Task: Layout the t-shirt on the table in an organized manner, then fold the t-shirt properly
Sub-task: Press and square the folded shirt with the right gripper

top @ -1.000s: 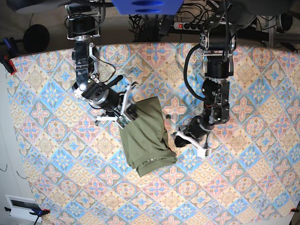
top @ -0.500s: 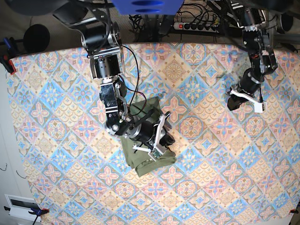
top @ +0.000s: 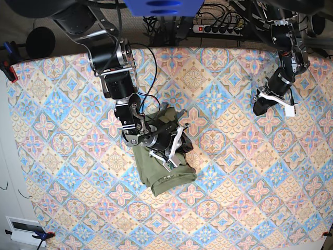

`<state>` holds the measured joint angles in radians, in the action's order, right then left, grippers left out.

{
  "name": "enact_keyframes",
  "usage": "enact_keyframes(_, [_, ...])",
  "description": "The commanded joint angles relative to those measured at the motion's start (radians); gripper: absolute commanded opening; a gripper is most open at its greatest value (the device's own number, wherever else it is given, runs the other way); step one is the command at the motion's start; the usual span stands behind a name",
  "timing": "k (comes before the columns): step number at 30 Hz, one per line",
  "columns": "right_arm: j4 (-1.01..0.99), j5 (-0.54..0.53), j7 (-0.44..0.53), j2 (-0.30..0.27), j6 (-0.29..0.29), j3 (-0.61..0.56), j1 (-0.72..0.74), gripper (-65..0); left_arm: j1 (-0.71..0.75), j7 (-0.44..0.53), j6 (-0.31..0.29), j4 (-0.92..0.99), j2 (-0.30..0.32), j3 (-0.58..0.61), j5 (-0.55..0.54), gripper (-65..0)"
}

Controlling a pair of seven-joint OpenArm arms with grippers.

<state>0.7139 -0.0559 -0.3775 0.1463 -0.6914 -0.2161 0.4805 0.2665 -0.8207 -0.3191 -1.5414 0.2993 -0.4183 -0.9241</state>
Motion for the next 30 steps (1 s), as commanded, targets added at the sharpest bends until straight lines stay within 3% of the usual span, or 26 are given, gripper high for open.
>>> enact_keyframes(1, [0.016,-0.019,0.041,0.008,-0.007,-0.001,0.037,-61.6,-0.006,0.013,-0.012,-0.018,0.013,-0.004,-0.017,-65.0])
enact_keyframes(9, [-0.084,-0.011,0.081,0.000,-0.007,0.117,0.036,-61.6,-0.009,0.013,-0.012,-0.018,0.011,-0.004,-0.017,-65.0])
enact_keyframes(13, [-0.115,-0.011,0.081,-0.043,-0.007,0.171,0.039,-61.6,-0.023,0.013,-0.012,-0.018,0.010,-0.004,-0.017,-65.0])
enact_keyframes(30, [-0.113,-0.015,0.082,-0.222,-0.007,0.177,0.008,-61.6,-0.029,0.016,-0.012,-0.018,0.010,-0.004,-0.019,-65.0])
